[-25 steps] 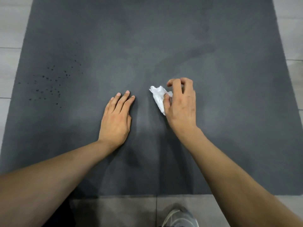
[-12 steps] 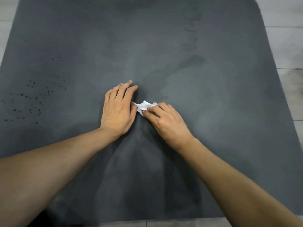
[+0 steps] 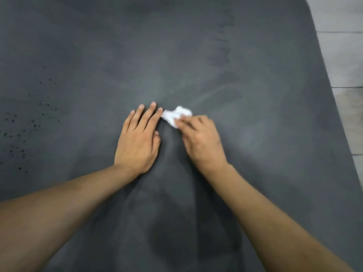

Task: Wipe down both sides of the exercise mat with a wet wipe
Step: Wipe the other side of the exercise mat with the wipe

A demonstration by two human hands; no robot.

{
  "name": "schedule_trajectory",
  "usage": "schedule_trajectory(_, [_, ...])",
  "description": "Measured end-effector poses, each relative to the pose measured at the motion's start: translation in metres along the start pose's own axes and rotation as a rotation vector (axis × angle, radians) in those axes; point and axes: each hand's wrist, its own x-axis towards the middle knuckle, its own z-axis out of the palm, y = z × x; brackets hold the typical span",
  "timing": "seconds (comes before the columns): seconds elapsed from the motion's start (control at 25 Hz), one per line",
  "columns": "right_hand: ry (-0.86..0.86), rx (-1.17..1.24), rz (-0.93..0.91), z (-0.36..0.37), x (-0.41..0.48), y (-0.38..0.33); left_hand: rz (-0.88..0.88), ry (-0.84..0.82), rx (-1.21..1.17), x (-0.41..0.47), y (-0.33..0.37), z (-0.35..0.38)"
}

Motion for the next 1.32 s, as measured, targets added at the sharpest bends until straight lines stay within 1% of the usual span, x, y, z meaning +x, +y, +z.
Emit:
schedule_trajectory(0.04, [-0.047,-0.005,-0.102,-0.001,-0.002,0.000,0.002,0.001,-0.008,0.000,-0.001,0.000])
schedule_trajectory(0.08, [-0.084,-0.033,-0.157,-0.005,0.005,0.014,0.003,0.000,-0.008,-0.001,-0.001,-0.001])
schedule_trajectory(0.12, [-0.088,-0.077,-0.141,-0.010,0.016,0.036,0.002,0.001,-0.002,0.000,-0.001,-0.001])
schedule_trajectory(0.16, [-0.071,-0.128,-0.058,-0.014,0.028,0.059,0.000,0.004,0.005,0.000,0.000,-0.001])
schedule_trajectory(0.2, [-0.036,-0.178,0.073,-0.021,0.039,0.079,-0.002,0.008,0.011,0.000,0.000,-0.001])
schedule_trajectory(0.24, [0.002,-0.211,0.213,-0.027,0.046,0.093,-0.005,0.010,0.014,-0.001,0.000,-0.001])
schedule_trajectory(0.28, [0.040,-0.226,0.312,-0.029,0.050,0.098,-0.004,0.014,0.011,-0.001,-0.001,-0.001])
schedule_trajectory(0.32, [0.072,-0.219,0.364,-0.028,0.050,0.092,0.001,0.017,0.006,0.000,0.000,-0.001])
schedule_trajectory(0.36, [0.094,-0.171,0.365,-0.025,0.047,0.076,0.005,0.017,0.002,0.000,0.000,0.000])
schedule_trajectory(0.4, [0.090,-0.096,0.323,-0.020,0.040,0.053,0.005,0.016,-0.003,-0.001,-0.001,0.000])
schedule_trajectory(0.44, [0.047,-0.014,0.249,-0.013,0.028,0.027,0.005,0.012,-0.014,-0.001,-0.003,0.000])
schedule_trajectory(0.52, [-0.088,0.074,0.032,-0.009,-0.005,-0.016,0.016,-0.002,-0.047,0.000,-0.006,0.001])
schedule_trajectory(0.56, [-0.136,0.073,-0.067,-0.012,-0.016,-0.021,0.026,-0.011,-0.056,0.000,-0.008,0.001])
schedule_trajectory(0.6, [-0.168,0.079,-0.136,-0.019,-0.020,-0.011,0.032,-0.016,-0.050,-0.001,-0.009,0.000])
schedule_trajectory(0.64, [-0.169,0.059,-0.145,-0.027,-0.016,0.010,0.035,-0.020,-0.032,-0.002,-0.009,0.000])
schedule_trajectory(0.68, [-0.139,-0.002,-0.081,-0.036,-0.010,0.035,0.033,-0.022,-0.010,-0.006,-0.010,0.000])
schedule_trajectory(0.72, [-0.096,-0.093,0.049,-0.047,-0.004,0.059,0.029,-0.025,0.009,-0.013,-0.010,0.000])
schedule_trajectory(0.8, [-0.040,-0.234,0.385,-0.067,0.002,0.094,0.013,-0.032,0.022,-0.033,-0.010,-0.004])
schedule_trajectory(0.84, [-0.025,-0.262,0.486,-0.067,0.003,0.093,0.008,-0.037,0.023,-0.043,-0.010,-0.006])
schedule_trajectory(0.88, [-0.023,-0.257,0.521,-0.065,0.004,0.077,0.005,-0.044,0.023,-0.055,-0.010,-0.008])
schedule_trajectory(0.92, [-0.028,-0.221,0.487,-0.060,0.000,0.053,0.000,-0.045,0.021,-0.067,-0.010,-0.010])
schedule_trajectory(0.96, [-0.041,-0.147,0.393,-0.053,-0.005,0.025,-0.008,-0.039,0.018,-0.076,-0.012,-0.011])
schedule_trajectory(1.04, [-0.128,0.027,0.100,-0.036,-0.036,-0.042,-0.014,-0.034,-0.010,-0.094,-0.017,-0.012])
schedule_trajectory(1.12, [-0.246,0.093,-0.180,-0.029,-0.078,-0.108,0.010,-0.039,-0.072,-0.103,-0.025,-0.011])
schedule_trajectory(1.16, [-0.302,0.092,-0.293,-0.030,-0.091,-0.125,0.028,-0.049,-0.098,-0.104,-0.031,-0.012])
schedule_trajectory(1.2, [-0.354,0.074,-0.402,-0.031,-0.093,-0.122,0.042,-0.060,-0.107,-0.107,-0.036,-0.014])
schedule_trajectory(1.24, [-0.350,0.044,-0.465,-0.032,-0.085,-0.104,0.047,-0.065,-0.097,-0.109,-0.041,-0.017])
schedule_trajectory(1.28, [-0.294,0.006,-0.429,-0.031,-0.073,-0.080,0.045,-0.060,-0.065,-0.112,-0.044,-0.020])
schedule_trajectory(1.32, [-0.215,-0.036,-0.302,-0.033,-0.060,-0.052,0.039,-0.051,-0.017,-0.116,-0.046,-0.023])
